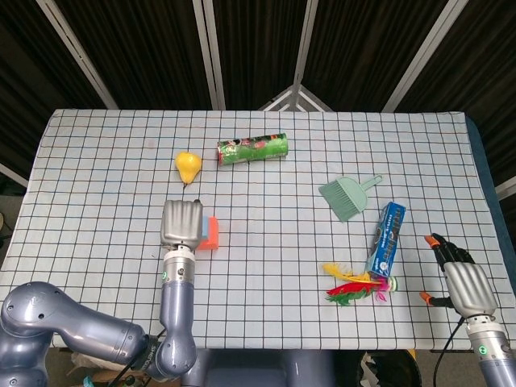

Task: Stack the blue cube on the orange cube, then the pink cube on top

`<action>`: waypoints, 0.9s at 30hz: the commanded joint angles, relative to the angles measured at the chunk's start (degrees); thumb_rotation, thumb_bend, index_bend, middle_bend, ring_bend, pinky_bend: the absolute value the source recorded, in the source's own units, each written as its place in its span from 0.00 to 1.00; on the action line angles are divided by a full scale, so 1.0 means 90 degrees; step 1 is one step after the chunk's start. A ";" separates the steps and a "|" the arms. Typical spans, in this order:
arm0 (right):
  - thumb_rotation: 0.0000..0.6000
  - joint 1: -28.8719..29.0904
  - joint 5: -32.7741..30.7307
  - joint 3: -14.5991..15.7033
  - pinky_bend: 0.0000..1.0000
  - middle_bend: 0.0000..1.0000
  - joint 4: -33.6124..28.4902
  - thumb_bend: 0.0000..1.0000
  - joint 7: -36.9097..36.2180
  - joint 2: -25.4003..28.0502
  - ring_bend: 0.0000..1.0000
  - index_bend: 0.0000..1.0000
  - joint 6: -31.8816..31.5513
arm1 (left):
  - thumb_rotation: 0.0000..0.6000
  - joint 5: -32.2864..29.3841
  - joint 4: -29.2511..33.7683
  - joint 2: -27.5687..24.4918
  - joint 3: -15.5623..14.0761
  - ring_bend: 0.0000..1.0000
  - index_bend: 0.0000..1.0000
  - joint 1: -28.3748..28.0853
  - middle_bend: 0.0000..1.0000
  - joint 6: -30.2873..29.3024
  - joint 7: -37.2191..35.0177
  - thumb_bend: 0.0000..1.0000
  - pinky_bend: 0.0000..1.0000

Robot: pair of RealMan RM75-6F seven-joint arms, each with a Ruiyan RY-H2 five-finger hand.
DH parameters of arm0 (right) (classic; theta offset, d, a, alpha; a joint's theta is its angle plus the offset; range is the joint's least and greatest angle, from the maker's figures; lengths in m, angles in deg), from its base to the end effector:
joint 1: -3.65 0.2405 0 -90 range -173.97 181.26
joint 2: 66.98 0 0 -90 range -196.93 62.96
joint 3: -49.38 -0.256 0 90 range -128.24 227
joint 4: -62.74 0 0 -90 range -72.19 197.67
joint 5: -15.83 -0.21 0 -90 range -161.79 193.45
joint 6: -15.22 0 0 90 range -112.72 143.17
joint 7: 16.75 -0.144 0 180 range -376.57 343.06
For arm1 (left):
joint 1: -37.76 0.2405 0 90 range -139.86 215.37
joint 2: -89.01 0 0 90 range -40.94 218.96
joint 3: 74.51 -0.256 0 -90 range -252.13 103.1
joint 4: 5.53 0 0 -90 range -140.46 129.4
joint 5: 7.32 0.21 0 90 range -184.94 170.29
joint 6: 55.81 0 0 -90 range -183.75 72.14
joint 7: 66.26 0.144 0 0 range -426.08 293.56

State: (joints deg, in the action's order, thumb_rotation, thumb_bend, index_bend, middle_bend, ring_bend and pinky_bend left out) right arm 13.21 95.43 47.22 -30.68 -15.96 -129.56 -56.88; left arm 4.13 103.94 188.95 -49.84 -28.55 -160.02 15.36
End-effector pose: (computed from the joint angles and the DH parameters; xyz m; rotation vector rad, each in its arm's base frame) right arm -0.3220 -0.2006 0.1408 1.4695 -1.0618 0.7504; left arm -0.0134 0.3118 0.0073 -1.5872 -0.7374 -0.3469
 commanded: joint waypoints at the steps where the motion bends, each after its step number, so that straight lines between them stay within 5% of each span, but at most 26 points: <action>1: 1.00 0.0001 -0.0004 0.0000 0.16 0.07 -0.0003 0.19 -0.0004 0.0002 0.13 0.08 0.0004 | 1.00 -0.0009 0.0024 -0.0003 0.0001 0.67 0.37 0.0010 0.75 0.0000 0.0007 0.39 0.71; 7: 1.00 -0.0001 -0.0021 -0.0003 0.16 0.07 -0.0006 0.19 -0.0009 0.0008 0.13 0.08 0.0012 | 1.00 -0.0148 0.0153 -0.0099 -0.0008 0.66 0.13 0.0026 0.73 0.0047 0.0171 0.35 0.71; 12: 1.00 0.0009 -0.0057 -0.0007 0.16 0.07 -0.0014 0.19 0.0008 0.0010 0.13 0.08 0.0046 | 1.00 -0.0145 0.0328 -0.0204 -0.0051 0.66 0.02 0.0024 0.72 0.0052 0.0266 0.35 0.70; 15: 1.00 0.0012 -0.0056 -0.0015 0.16 0.07 -0.0018 0.19 0.0004 0.0015 0.13 0.08 0.0039 | 1.00 -0.0123 0.0719 -0.0372 -0.0022 0.65 0.01 0.0041 0.72 -0.0096 0.0332 0.35 0.70; 21: 1.00 -0.0029 -0.0011 -0.0006 0.16 0.07 -0.0019 0.19 -0.0086 0.0058 0.13 0.08 -0.0032 | 1.00 0.0829 0.2804 -0.1461 -0.0098 0.50 0.19 0.0674 0.56 -0.0538 -0.0417 0.35 0.61; 24: 1.00 -0.0051 0.0017 0.0002 0.16 0.08 -0.0035 0.19 -0.0119 0.0084 0.13 0.08 -0.0070 | 1.00 0.1880 0.2835 -0.2051 -0.0762 0.42 0.19 0.1421 0.48 -0.0109 -0.1530 0.35 0.54; 27: 1.00 -0.0073 0.0070 0.0017 0.16 0.09 -0.0085 0.19 -0.0110 0.0103 0.13 0.08 -0.0123 | 1.00 0.3789 0.2835 -0.3119 -0.2312 0.30 0.19 0.2555 0.35 0.0605 -0.3094 0.35 0.43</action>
State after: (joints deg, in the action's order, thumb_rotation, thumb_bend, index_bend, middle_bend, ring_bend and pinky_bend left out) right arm 12.59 95.98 47.33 -31.37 -16.99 -128.67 -57.92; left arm 19.54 129.31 172.92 -56.19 -17.93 -160.75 3.99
